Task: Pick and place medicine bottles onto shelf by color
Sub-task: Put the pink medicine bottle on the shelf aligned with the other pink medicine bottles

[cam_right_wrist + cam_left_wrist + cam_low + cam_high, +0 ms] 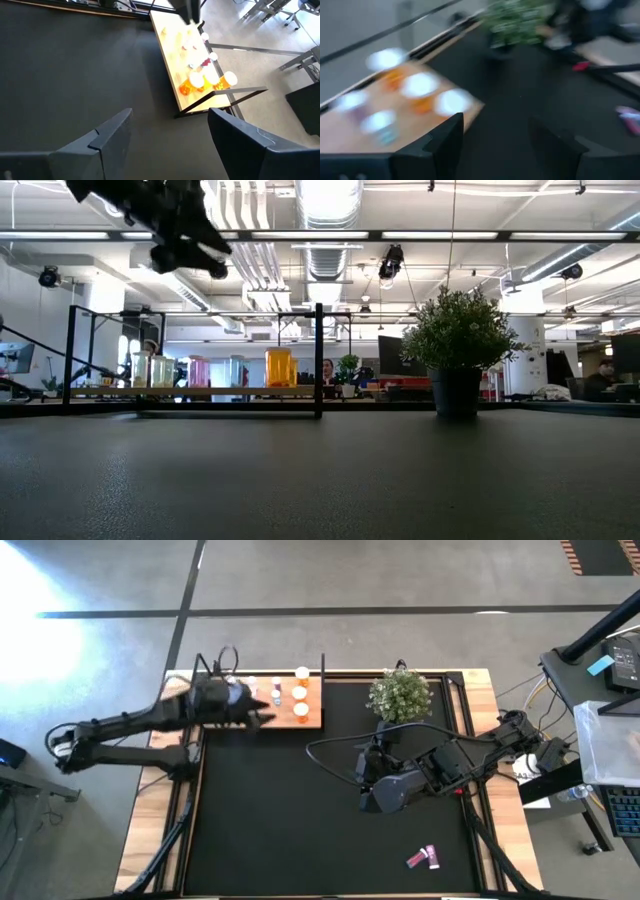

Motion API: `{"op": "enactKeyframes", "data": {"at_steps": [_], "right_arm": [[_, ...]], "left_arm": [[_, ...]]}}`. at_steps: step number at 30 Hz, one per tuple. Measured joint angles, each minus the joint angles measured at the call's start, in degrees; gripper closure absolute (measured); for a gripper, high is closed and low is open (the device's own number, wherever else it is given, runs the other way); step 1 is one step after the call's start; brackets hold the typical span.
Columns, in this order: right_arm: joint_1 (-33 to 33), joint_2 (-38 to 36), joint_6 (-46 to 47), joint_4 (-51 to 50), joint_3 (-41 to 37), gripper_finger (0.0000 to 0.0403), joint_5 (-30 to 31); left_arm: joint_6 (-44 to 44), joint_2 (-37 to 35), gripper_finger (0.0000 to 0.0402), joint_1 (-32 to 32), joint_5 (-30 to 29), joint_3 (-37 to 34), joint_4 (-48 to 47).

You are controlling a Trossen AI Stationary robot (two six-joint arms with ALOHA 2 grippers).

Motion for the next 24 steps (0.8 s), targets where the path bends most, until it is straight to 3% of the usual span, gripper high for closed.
{"op": "enactKeyframes", "data": {"at_steps": [6,13,24], "right_arm": [[0.0,0.0,0.0,0.0,0.0,0.0150,0.0],[-0.1,0.0,0.0,1.9,0.0,0.0149,0.1],[-0.4,0.0,-4.0,14.4,0.0,0.0152,-0.1]], "left_arm": [[-0.2,0.0,0.0198,-13.6,0.0,-10.7,21.2],[-3.2,2.9,0.0198,-26.4,-0.4,-17.6,36.8],[-1.2,9.6,0.0198,-38.5,-6.6,-17.6,44.6]]}}
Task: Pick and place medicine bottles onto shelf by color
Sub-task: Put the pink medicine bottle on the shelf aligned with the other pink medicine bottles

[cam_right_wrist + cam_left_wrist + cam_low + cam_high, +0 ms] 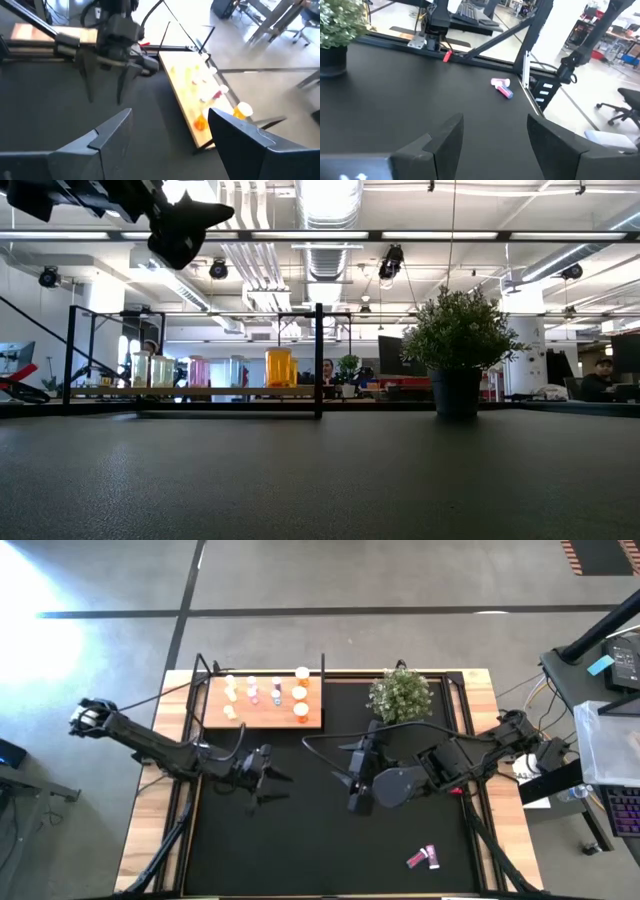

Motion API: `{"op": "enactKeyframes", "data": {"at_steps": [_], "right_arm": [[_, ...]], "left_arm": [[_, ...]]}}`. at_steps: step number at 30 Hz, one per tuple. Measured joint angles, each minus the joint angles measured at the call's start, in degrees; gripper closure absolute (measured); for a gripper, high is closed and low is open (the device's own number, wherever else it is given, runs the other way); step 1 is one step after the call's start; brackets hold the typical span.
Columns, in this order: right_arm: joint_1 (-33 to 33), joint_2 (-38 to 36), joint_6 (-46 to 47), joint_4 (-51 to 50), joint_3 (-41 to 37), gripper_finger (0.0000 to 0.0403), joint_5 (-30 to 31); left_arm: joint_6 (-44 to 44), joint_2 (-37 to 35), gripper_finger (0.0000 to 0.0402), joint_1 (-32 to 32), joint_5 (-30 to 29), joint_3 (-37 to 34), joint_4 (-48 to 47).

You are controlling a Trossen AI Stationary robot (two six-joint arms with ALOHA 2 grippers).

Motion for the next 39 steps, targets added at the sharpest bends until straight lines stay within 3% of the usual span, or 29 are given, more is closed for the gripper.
{"op": "enactKeyframes", "data": {"at_steps": [4,9,12,25,28,32,39], "right_arm": [[0.0,0.0,3.8,0.3,0.0,0.0154,-2.1],[0.4,0.0,8.1,0.1,-1.5,0.0149,-14.9],[1.3,0.0,9.9,-0.1,-3.6,0.0147,-19.4],[2.6,0.1,11.4,2.1,-16.5,0.0158,-22.7],[3.4,0.1,19.5,-0.5,-18.5,0.0160,-23.9],[5.9,0.1,37.7,-10.6,-19.9,0.0166,-24.0],[13.5,0.0,59.3,-17.9,-22.0,0.0172,-23.8]], "left_arm": [[0.0,2.8,0.0198,-1.5,-0.4,0.0,2.7],[0.8,6.9,0.0198,-3.0,-0.4,0.0,7.4],[1.0,9.1,0.0198,-3.5,-0.3,0.0,11.2],[0.5,11.6,0.0198,-4.6,-0.1,1.2,16.6],[-0.5,11.6,0.0198,-5.0,-0.1,1.2,16.4],[-0.6,11.6,0.0198,-6.1,-0.1,1.1,16.4],[-0.7,11.6,0.0198,-8.2,-0.1,1.1,16.6]]}}
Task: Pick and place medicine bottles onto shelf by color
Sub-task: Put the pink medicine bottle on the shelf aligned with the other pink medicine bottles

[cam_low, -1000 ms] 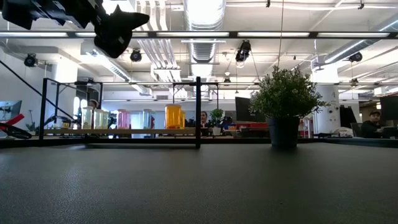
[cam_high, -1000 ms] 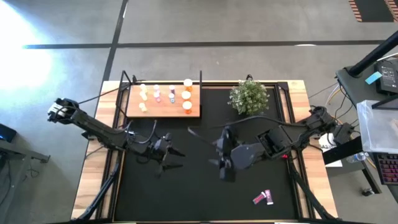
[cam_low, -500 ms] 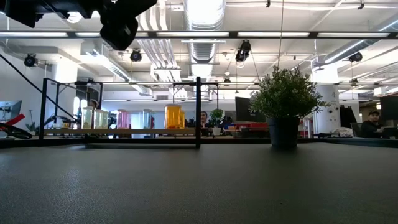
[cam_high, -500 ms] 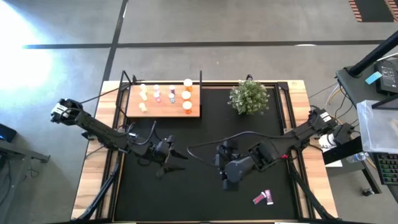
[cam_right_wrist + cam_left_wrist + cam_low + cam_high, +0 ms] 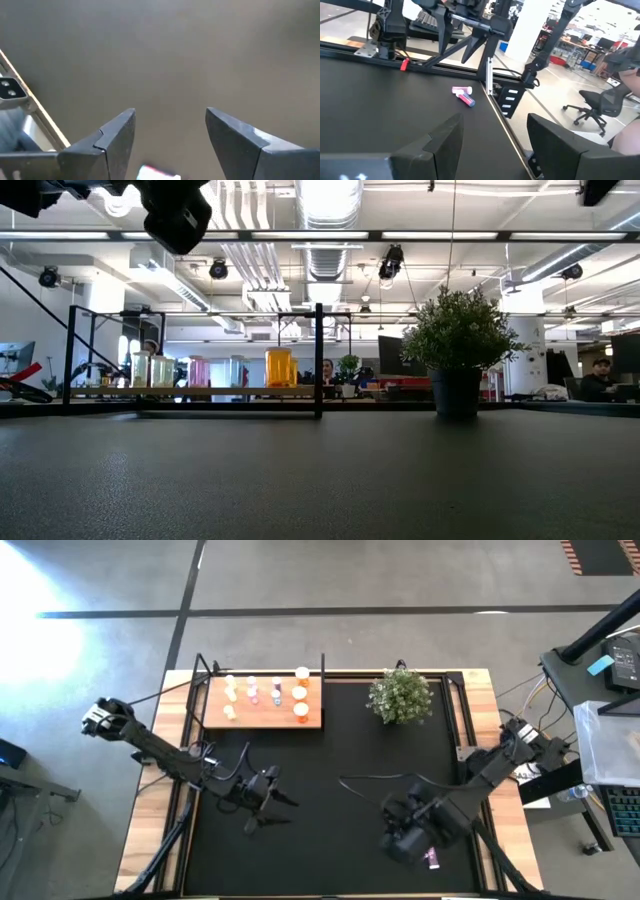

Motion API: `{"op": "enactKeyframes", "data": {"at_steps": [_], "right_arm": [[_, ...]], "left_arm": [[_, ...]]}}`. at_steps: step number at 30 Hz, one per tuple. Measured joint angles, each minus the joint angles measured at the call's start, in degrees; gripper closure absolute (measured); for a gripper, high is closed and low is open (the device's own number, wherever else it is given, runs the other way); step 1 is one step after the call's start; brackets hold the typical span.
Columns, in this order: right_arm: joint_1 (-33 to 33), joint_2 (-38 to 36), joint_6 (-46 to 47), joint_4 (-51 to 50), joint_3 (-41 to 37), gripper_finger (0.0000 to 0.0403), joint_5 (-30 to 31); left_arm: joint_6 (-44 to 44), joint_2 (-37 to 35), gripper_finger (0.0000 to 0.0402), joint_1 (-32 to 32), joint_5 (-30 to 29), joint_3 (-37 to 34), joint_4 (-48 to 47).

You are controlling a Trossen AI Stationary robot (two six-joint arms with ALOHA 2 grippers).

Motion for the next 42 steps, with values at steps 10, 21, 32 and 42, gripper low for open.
{"op": "enactKeyframes", "data": {"at_steps": [10,21,32,42], "right_arm": [[9.3,0.0,29.3,-0.7,-7.3,0.0172,-5.8],[13.1,0.0,44.4,-0.8,-15.0,0.0172,-18.2],[16.6,0.0,49.2,9.0,-22.0,0.0173,-21.5],[16.6,0.0,48.9,19.0,-29.6,0.0173,-21.5]], "left_arm": [[-1.4,1.3,0.0198,-3.2,-0.1,-0.2,1.0],[-2.9,5.6,0.0198,-3.9,-0.1,-0.2,5.2],[-3.0,6.6,0.0198,-4.4,0.0,-0.2,5.8],[-3.0,6.6,0.0198,-4.4,0.0,-0.2,5.8]]}}
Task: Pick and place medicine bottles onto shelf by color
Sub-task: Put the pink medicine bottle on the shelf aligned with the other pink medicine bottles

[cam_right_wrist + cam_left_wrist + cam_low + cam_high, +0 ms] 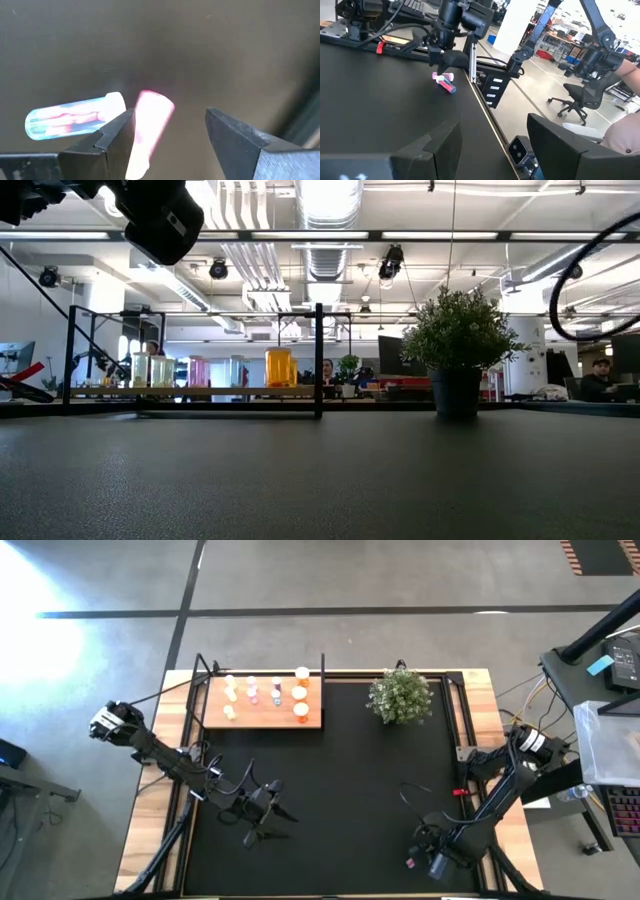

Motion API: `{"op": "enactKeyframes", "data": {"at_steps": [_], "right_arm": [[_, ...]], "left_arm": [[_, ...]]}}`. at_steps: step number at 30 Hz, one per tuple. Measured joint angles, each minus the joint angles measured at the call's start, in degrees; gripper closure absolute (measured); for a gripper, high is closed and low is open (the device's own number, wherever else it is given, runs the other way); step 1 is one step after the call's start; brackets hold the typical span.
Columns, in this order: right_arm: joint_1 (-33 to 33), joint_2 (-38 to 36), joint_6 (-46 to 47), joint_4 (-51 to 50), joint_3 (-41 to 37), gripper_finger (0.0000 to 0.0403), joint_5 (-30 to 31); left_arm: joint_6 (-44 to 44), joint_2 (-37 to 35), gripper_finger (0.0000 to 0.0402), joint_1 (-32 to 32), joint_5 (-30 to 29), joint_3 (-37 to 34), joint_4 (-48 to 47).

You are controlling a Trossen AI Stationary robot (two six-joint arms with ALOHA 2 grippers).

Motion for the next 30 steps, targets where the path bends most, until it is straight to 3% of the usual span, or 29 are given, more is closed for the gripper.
{"op": "enactKeyframes", "data": {"at_steps": [10,23,30], "right_arm": [[0.1,0.0,0.1,5.2,-3.6,0.0184,0.0],[0.1,0.0,-0.1,5.9,-1.6,0.0307,0.0],[0.1,0.0,-0.7,5.8,-1.1,0.0335,0.5]], "left_arm": [[0.0,0.0,0.0198,0.0,0.0,0.0,0.0],[0.0,0.0,0.0198,0.0,0.0,0.0,-0.1],[0.0,0.0,0.0198,0.0,0.0,0.0,-0.1]]}}
